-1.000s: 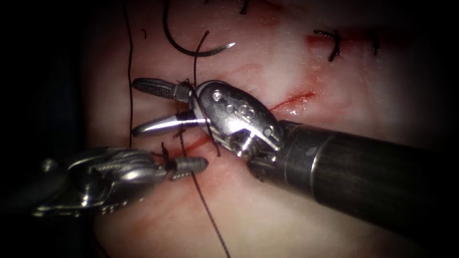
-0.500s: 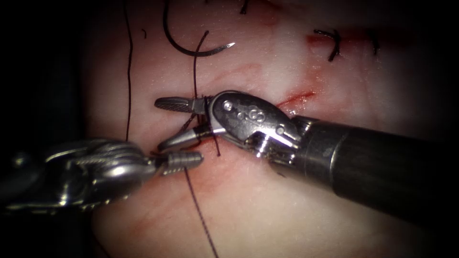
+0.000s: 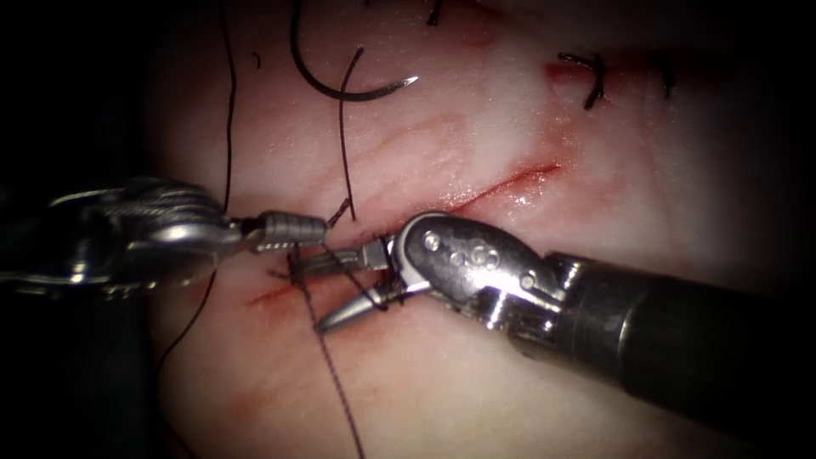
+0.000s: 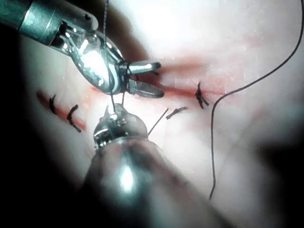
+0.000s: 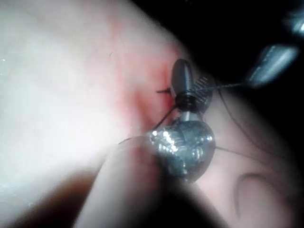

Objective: Wound Closure
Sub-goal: Loop the suture two times counter clockwise around the right needle driver, then use the right holder to grab the suture short end, then tie the knot by pulling the left tool up and the right tool down.

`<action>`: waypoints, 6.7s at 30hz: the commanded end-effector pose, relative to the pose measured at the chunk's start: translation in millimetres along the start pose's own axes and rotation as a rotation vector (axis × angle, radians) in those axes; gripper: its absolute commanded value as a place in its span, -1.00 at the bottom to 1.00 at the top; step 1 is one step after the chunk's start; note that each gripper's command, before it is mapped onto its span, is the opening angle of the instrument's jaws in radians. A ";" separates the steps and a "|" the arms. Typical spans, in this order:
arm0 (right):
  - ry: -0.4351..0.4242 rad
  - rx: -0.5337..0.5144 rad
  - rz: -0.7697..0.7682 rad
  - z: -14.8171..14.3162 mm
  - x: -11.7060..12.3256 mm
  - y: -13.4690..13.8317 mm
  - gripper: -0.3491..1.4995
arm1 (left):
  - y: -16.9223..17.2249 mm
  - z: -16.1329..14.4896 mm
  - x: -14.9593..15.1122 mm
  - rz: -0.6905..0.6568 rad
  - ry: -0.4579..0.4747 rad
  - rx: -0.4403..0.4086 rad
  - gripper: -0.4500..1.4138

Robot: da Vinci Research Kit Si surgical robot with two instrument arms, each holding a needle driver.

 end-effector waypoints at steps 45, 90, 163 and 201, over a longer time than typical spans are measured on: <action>0.808 -0.209 0.264 -0.3 1.9 4.4 0.07 | 7.5 8.8 -1.4 -0.047 0.079 -0.058 -0.89; 0.397 -0.992 0.357 -3.9 -0.4 6.2 0.07 | 5.7 8.4 -3.9 -0.211 -0.003 0.020 -0.89; 0.179 -1.053 0.102 -1.3 2.2 5.2 -1.00 | 4.7 7.7 -3.5 -0.277 -0.002 0.016 -0.89; -0.028 -1.015 -0.212 -0.3 -1.5 -5.0 -1.00 | -4.5 -2.8 -14.1 -0.428 -0.142 0.121 -0.89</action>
